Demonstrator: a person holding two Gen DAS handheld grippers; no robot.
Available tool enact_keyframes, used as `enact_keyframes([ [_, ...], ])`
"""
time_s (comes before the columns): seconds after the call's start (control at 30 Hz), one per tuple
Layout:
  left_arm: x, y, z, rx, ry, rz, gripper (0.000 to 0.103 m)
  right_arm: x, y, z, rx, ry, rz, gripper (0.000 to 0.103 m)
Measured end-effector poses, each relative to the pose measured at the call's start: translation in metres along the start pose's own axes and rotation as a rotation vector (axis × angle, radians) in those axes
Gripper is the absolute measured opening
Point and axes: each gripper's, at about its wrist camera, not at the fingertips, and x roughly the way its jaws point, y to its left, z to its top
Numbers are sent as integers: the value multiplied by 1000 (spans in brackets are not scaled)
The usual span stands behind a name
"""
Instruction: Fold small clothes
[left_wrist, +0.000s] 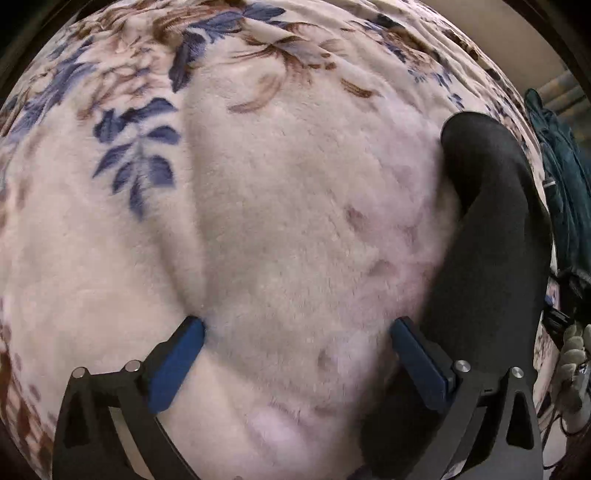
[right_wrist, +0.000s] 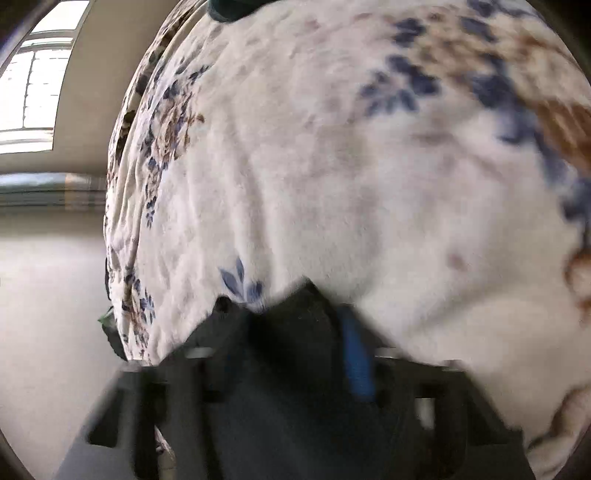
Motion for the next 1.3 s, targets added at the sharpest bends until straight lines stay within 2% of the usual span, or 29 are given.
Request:
enact_keyframes([
  [0.03,2,-1,0,-5,2,8,103,-5,10,1,-51,-37,-28,11],
  [0.13,6,-9,0,5,-6,58,103,-24,27,-8,-138,-117,-88,9],
  [0.2,10,-19,7,-1,16,75,103,-35,34,-10,-159,-161,-113,9],
  [0.27,6,-16,12,-27,23,72,103,-37,34,-7,-161,-172,-129,8],
  [0.37,-11,-21,24,-75,-28,24,103,-27,35,0,-189,-157,-159,8],
  [0.43,-19,-30,30,-37,-44,-6,103,-15,32,5,-223,-81,-168,8],
  [0.47,-22,-35,32,-20,-48,-16,103,-7,27,8,-217,-6,-162,9],
  [0.53,-22,-47,40,19,-45,-85,103,-12,17,10,-200,51,-129,12],
  [0.6,-19,-58,49,49,-30,-135,103,-35,2,11,-191,86,-20,28],
  [0.63,-16,-62,51,56,-29,-150,103,-46,-6,10,-194,90,11,54],
  [0.67,-14,-68,55,70,-35,-156,103,-54,-15,8,-200,97,43,75],
  [0.7,-10,-69,58,84,-39,-164,103,-57,-23,6,-205,124,54,80],
  [0.8,6,-91,68,154,-19,-212,103,-43,-46,-7,-236,284,31,81],
  [0.9,27,-108,79,186,32,-270,103,-18,-51,-30,-295,441,80,81],
  [1.0,38,-115,84,235,57,-269,103,-5,-48,-42,-305,456,164,89],
  [1.07,33,-111,81,255,60,-283,103,3,-47,-48,-244,504,299,89],
  [1.1,35,-114,84,268,66,-289,103,8,-43,-54,-242,530,330,88],
  [1.13,36,-117,86,280,70,-299,103,11,-37,-59,-264,540,333,88],
  [1.2,33,-116,85,289,61,-316,102,20,-26,-73,-336,543,283,88],
  [1.23,32,-118,86,290,53,-329,90,20,-25,-74,-332,534,277,88],
  [1.27,31,-119,86,292,48,-344,55,20,-26,-73,-296,518,273,84],
  [1.3,28,-121,86,302,49,-392,39,17,-26,-72,-289,500,259,73],
])
